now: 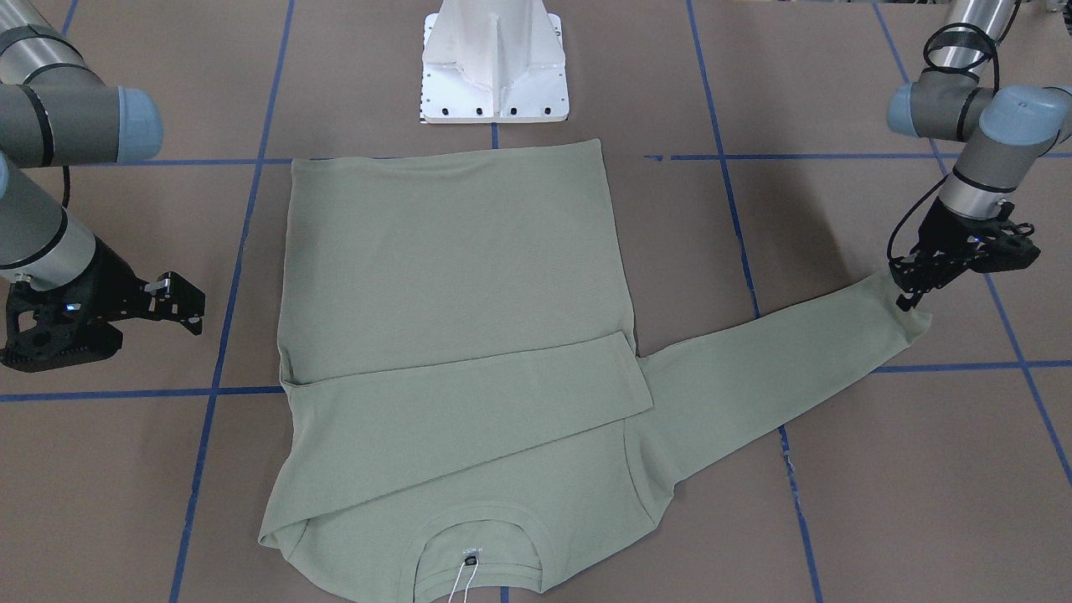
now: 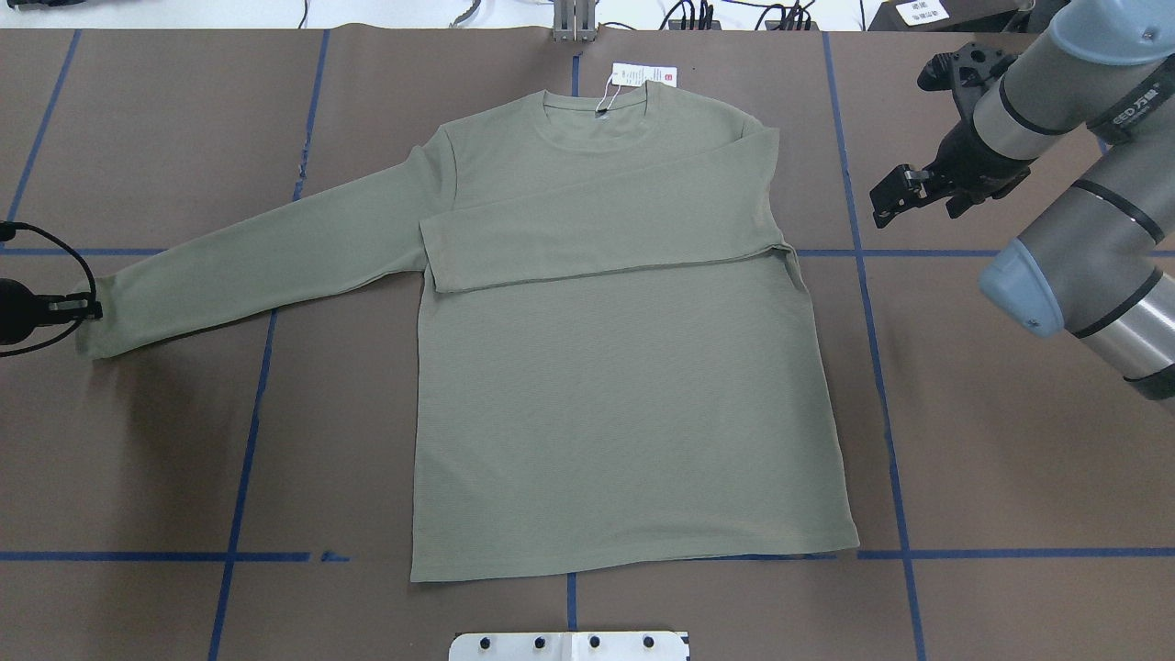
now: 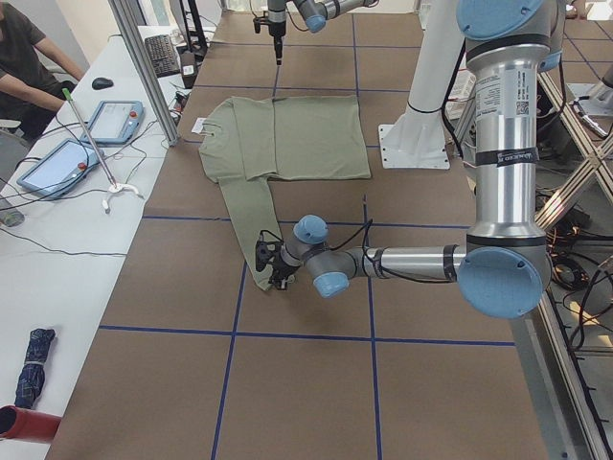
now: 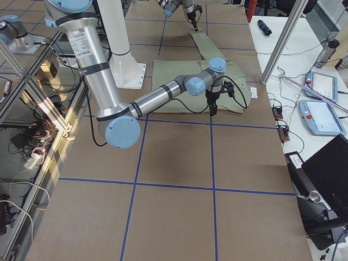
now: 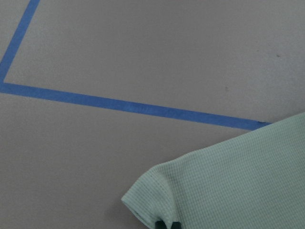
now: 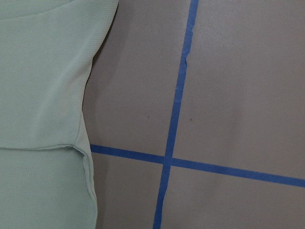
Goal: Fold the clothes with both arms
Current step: 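Grasp the other sleeve cuff with the left gripper and lift it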
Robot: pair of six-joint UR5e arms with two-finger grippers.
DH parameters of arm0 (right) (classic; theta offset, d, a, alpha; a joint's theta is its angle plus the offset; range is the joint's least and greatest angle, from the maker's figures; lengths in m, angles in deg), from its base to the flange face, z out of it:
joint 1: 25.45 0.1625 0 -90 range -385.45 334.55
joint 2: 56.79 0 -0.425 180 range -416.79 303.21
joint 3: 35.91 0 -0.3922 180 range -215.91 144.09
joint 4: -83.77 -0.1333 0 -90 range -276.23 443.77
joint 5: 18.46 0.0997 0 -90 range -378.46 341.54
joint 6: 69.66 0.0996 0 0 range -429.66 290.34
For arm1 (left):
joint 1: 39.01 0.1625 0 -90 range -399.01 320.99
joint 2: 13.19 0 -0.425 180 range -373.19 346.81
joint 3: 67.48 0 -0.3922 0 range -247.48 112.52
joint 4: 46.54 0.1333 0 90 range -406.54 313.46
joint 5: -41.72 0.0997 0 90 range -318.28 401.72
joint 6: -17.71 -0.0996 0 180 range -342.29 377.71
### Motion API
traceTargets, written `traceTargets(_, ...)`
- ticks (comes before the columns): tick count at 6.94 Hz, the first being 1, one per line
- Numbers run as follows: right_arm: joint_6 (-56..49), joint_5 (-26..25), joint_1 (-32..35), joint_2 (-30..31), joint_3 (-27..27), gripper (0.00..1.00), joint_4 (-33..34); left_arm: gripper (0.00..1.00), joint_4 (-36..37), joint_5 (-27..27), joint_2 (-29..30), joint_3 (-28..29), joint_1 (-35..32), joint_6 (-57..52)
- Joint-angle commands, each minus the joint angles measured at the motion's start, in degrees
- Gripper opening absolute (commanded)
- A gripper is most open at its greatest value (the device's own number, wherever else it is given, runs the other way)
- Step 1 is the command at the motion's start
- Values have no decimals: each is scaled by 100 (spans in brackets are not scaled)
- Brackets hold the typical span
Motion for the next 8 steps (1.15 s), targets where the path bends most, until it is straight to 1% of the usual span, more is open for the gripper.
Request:
traceTargets(1,-88,6,63,364,298,100,-1,0,255,-519,210,-235,-26,-8)
traceTargets(3,-509,93,352,935,589,100,-1,0,1700,-538,1322,-385,-97,-25)
traceTargets(4,-703,381,527,1095,573,100,-1,0,2612,-520,2006,-525,-97,-8)
traceTargets(5,-739,463,634,1201,572,100,-1,0,3543,-512,2736,-596,-97,-8)
traceTargets(6,-766,455,643,1306,564,100,-10,0,4144,-520,3369,-588,-80,10)
traceTargets(7,-853,455,687,1359,555,100,-1,0,4533,-546,3924,-570,-71,123)
traceTargets(8,-863,489,713,1377,546,100,-1,0,4537,-625,4486,-431,-36,664)
